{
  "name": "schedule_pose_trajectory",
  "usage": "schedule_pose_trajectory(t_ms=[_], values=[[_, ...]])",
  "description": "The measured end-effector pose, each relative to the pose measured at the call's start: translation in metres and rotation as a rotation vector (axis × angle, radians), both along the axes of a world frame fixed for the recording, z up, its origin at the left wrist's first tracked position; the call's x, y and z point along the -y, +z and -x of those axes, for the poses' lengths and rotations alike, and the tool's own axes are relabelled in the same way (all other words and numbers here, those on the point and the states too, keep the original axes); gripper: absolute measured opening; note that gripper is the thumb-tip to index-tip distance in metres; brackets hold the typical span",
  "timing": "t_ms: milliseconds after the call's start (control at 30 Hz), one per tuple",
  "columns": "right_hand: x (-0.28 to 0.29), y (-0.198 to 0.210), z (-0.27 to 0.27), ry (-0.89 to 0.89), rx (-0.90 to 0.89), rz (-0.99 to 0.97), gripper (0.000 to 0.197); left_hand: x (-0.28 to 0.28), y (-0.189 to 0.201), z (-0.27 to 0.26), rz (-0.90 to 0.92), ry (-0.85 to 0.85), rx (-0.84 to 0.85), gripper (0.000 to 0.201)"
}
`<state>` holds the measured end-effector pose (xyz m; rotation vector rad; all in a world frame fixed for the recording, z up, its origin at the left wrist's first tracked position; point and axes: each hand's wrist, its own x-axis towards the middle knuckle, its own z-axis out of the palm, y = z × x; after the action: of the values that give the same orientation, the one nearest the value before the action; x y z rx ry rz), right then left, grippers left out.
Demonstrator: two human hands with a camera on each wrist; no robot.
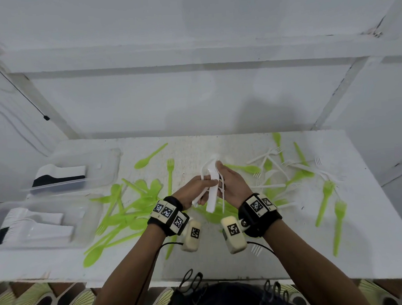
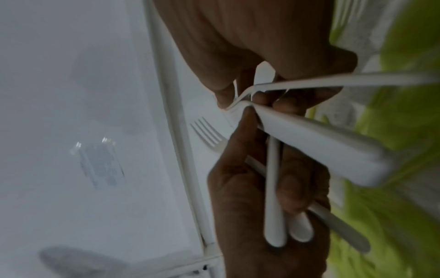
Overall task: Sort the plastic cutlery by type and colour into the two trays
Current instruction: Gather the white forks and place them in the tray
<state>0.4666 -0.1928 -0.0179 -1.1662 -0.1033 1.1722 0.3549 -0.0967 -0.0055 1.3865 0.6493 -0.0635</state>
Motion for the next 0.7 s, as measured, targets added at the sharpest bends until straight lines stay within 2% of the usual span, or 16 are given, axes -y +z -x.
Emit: schedule_pose_trajectory(t_ms=[67,133,267,367,433,533,600,700], values=[[0.002,0.0,-0.001,0.048,-0.107,-0.029,0.046,-0.003,0.003,0.001,-0.022,-0.039,-0.038,0.037],[-0.001,0.0,-0.004,0.084,-0.161,0.017,0.051,-0.005,0.004,0.003,-0.017,-0.066,-0.056,0.028],[-0.004,0.002,-0.003,0.131,-0.153,-0.011,0.071,-0.002,0.007,0.006,0.047,-0.046,-0.013,0.028],[-0.005,0.001,-0.002,0.077,-0.103,-0.029,0.056,0.005,0.008,0.007,0.029,-0.015,0.019,0.035],[-0.007,-0.004,-0.001,0.007,-0.068,-0.036,0.056,0.005,0.004,0.008,-0.062,-0.067,0.052,0.041],[-0.007,-0.004,0.003,-0.078,-0.029,-0.005,0.038,0.003,-0.001,0.01,-0.206,-0.127,0.055,0.031],[-0.008,-0.005,0.003,-0.073,0.016,0.063,0.043,0.002,0.0,0.01,-0.179,-0.117,0.074,0.021],[-0.01,-0.003,0.004,-0.075,0.062,0.097,0.048,0.002,-0.005,0.009,-0.155,-0.145,0.08,0.025]])
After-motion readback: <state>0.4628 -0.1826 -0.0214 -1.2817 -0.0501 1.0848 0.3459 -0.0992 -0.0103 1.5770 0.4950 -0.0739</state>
